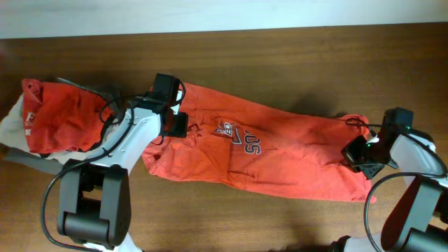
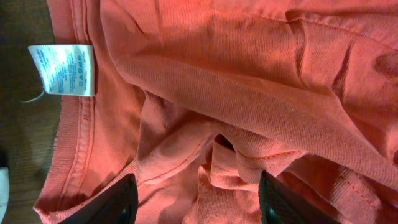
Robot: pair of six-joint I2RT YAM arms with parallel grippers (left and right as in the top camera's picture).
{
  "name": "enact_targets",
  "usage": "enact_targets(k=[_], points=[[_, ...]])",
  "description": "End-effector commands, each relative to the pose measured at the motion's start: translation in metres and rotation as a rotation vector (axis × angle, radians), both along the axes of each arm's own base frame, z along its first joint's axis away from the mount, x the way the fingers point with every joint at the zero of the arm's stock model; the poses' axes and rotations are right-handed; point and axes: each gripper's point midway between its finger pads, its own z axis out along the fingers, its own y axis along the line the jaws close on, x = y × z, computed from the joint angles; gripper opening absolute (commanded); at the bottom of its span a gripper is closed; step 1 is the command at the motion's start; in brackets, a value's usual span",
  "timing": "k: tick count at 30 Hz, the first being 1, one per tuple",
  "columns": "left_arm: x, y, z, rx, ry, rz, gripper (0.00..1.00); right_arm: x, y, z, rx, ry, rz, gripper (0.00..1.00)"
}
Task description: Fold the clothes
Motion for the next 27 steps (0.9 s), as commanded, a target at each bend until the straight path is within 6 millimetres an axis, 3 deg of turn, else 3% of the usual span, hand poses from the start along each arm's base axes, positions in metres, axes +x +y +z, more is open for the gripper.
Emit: enact_targets(k=[1,8,16,24,27], points=[[-0.002,0.001,-0.006,0.005,0.014,-0.011,0.62,0.022,-0.014,0.029,-0.074,-0.089,0.045,0.04],[-0.002,0.001,-0.006,0.005,0.013,-0.011,0.62,0.027,-0.034,0.064,-0.185,-0.088,0.070,0.04],[-0.002,0.001,-0.006,0.005,0.012,-0.011,0.62,-0.028,-0.059,0.058,-0.340,0.184,-0.022,0.04],[0.000,-0.001,-0.003,-0.001,0.005,-0.013,0.66,-0.021,-0.061,0.058,-0.345,0.159,-0.039,0.04],[0.000,-0.015,0.005,-0.068,0.013,-0.077,0.69,-0.019,-0.059,0.058,-0.332,0.148,-0.039,0.04]])
